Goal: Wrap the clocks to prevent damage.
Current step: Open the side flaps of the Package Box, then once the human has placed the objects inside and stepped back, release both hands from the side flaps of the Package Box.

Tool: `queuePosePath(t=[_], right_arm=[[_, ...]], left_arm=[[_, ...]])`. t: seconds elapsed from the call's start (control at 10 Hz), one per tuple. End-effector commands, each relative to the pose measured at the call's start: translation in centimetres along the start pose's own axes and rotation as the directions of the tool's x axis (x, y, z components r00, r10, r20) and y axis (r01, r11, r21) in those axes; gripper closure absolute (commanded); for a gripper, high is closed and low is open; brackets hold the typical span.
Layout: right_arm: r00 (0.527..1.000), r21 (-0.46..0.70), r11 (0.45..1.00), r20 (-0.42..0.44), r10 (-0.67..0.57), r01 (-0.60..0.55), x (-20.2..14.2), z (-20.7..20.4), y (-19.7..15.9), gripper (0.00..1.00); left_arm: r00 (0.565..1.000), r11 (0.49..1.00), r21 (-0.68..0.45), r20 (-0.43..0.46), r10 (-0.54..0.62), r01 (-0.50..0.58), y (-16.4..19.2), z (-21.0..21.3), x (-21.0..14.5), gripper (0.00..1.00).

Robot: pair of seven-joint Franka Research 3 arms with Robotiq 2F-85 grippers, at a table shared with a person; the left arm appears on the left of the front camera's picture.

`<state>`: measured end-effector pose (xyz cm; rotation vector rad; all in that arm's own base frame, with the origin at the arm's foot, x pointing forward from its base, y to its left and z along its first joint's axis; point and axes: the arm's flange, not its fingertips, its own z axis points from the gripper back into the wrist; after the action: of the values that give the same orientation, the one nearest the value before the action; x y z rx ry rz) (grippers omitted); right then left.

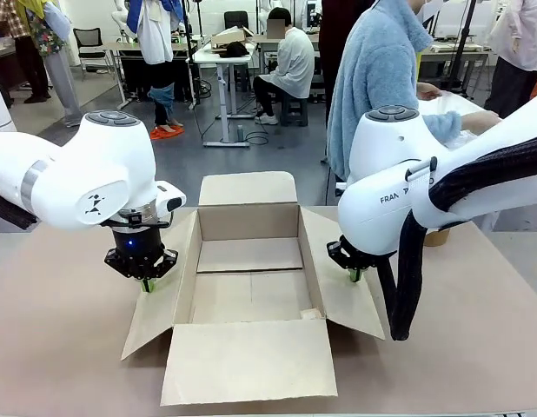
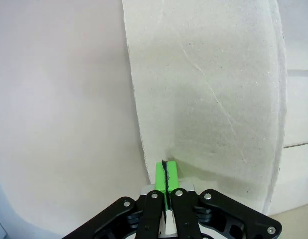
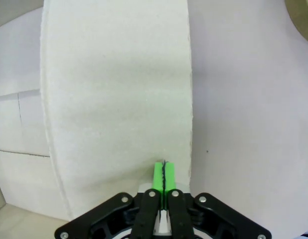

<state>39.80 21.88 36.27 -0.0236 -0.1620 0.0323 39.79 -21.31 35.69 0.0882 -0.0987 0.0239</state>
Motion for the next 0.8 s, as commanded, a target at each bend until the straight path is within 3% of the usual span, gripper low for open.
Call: queuePosePath(t=[0.0, 0.7], right_arm=[[1.000, -0.003, 1.000, -0.004, -0.002, 0.002, -0.02, -0.06, -0.06, 0.99], [1.000, -0.003, 1.000, -0.004, -0.002, 0.002, -0.02, -0.06, -0.06, 0.99]], left_arm=[[1.000, 1.000, 0.007, 0.004, -0.010, 0.010, -0.01, -0.07, -0.03, 1.00], [1.000, 1.000, 0.007, 0.004, -0.010, 0.010, -0.01, -0.07, -0.03, 1.00]])
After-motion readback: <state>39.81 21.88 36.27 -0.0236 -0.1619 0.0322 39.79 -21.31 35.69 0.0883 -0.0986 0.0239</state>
